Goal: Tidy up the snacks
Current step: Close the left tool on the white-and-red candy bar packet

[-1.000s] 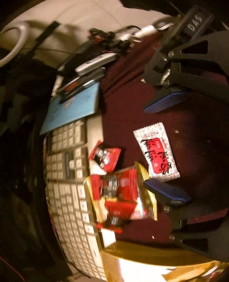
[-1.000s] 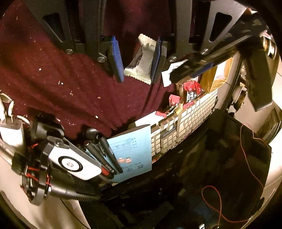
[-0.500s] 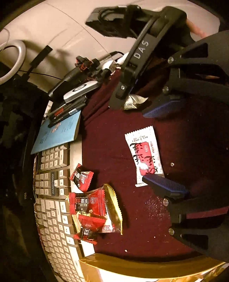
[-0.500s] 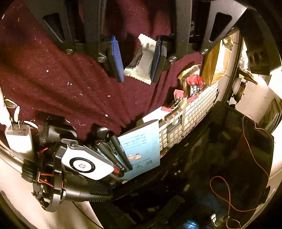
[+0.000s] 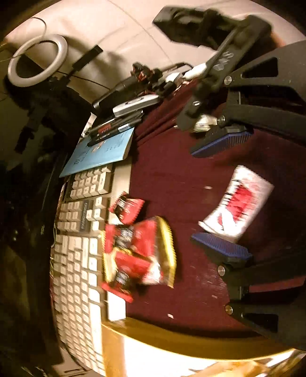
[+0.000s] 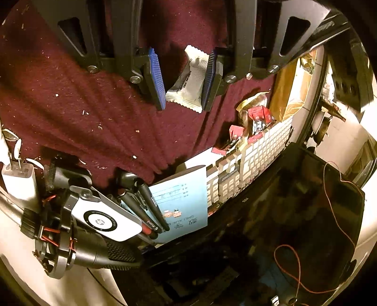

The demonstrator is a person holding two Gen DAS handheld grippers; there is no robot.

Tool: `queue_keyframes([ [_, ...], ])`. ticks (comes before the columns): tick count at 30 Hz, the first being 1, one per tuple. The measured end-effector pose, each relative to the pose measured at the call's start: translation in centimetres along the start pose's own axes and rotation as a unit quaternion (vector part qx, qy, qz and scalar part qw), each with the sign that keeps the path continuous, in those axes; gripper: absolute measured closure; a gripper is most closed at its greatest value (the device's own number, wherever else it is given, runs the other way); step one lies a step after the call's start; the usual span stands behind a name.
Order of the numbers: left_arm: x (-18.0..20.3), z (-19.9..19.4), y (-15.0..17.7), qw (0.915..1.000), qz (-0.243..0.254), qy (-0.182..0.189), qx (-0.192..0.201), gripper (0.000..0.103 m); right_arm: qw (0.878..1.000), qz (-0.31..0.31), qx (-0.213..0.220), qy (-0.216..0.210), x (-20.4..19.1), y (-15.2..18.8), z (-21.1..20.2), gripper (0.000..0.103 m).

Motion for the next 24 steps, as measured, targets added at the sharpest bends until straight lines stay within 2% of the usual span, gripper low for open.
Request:
queue_keyframes([
  [2, 0.2, 1.3, 0.6, 0.9993, 0.010, -0.016, -0.033, 0.037, 1.000, 0.002, 0.000, 0.000, 0.0, 0.0, 0.0, 0.071],
  [5, -0.9, 0.8, 1.5, 0.9983, 0.001, -0.051, -0.028, 0.037, 1.000, 0.005, 0.000, -0.003, 0.2, 0.0, 0.0, 0.071],
  [9, -2.5, -1.3, 3.9, 0.9957, -0.056, -0.068, -0.028, 0.037, 1.000, -0.001, -0.002, -0.001, -0.1, 0.0, 0.1, 0.071],
  [12, -3.5, -2.4, 4.7, 0.9911, -0.088, -0.097, -0.024, 0.037, 1.000, -0.004, -0.004, 0.000, -0.2, 0.1, 0.2, 0.071],
  [18, -2.3, -1.1, 5.5, 0.9904, -0.086, -0.103, -0.032, 0.037, 1.000, -0.006, -0.003, 0.002, -0.2, 0.1, 0.4, 0.071],
  [20, -2.4, -1.3, 5.3, 0.9898, -0.081, -0.116, -0.019, 0.037, 1.000, -0.007, -0.003, 0.003, -0.2, 0.1, 0.4, 0.071],
  [24, -3.5, -2.5, 5.6, 0.9892, -0.102, -0.104, -0.009, 0.037, 1.000, -0.011, -0.005, 0.004, -0.2, 0.1, 0.5, 0.071],
])
Point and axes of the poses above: each gripper's, at about its wrist camera, not at the fingertips, and z roughly the way its jaws point, x to its right, y to its underside, the point moved 10 cm from there along z, roughly the way its jaws point, and after that the axes turned 11 degrees about -y, right-handed, at the moved point
